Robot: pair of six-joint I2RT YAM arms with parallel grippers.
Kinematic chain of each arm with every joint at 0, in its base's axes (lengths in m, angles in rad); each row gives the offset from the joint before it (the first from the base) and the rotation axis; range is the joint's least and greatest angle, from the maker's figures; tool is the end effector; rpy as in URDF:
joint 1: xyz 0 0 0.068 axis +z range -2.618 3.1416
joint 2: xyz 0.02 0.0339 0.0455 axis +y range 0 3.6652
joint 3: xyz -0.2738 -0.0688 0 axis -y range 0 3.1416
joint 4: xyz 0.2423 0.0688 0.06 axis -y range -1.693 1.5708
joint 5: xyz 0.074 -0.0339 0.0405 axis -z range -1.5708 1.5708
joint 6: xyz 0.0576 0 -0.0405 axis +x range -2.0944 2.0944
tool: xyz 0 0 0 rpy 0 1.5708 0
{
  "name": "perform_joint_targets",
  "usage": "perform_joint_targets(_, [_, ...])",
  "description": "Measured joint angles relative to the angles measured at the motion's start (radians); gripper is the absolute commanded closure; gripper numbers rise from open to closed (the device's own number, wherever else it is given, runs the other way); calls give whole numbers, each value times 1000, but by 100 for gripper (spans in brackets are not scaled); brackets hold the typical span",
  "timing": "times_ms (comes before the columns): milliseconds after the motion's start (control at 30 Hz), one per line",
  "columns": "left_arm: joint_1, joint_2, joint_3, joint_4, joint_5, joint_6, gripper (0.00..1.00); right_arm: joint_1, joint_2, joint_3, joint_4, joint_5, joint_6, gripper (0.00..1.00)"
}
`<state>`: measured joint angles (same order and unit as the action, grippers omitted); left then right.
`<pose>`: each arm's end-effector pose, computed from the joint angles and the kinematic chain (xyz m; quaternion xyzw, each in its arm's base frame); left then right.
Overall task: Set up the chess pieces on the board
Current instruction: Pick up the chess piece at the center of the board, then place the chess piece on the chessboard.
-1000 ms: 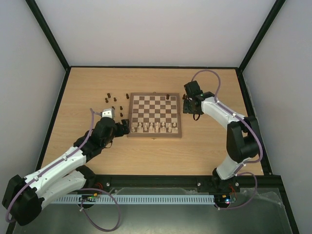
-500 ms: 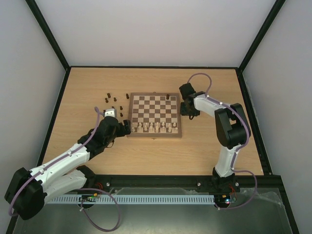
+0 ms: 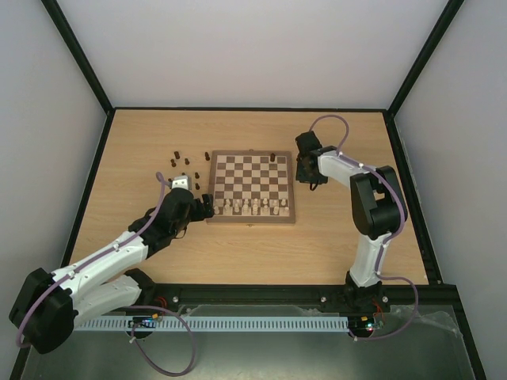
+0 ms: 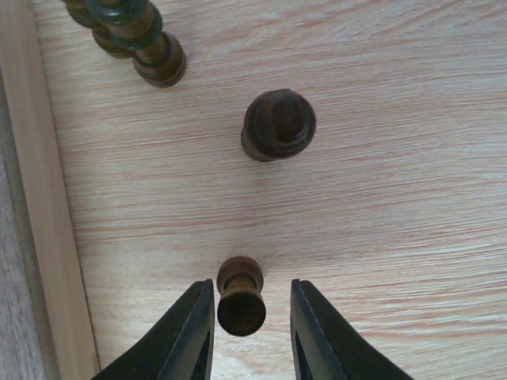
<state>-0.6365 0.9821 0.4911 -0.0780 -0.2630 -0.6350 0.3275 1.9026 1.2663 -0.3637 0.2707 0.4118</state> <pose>0.1851 -0.1182 0.2100 -0.0623 0.8696 -0.1901 0.4513 0.3929 0.1172 0.1677 0.0780 0.9483 -0.0199 0.3069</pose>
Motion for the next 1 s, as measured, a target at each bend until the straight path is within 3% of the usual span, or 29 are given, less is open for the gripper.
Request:
perform_joint_targets(333, [1, 0, 0, 3, 0, 0, 1, -1, 7, 3, 4, -3, 0, 89])
perform_joint_targets(700, [2, 0, 0, 5, 0, 0, 1, 18, -74, 16, -32, -10, -3, 89])
perform_joint_targets(1000, [2, 0, 0, 6, -2, 0, 1, 60, -56, 212, -65, -58, -16, 89])
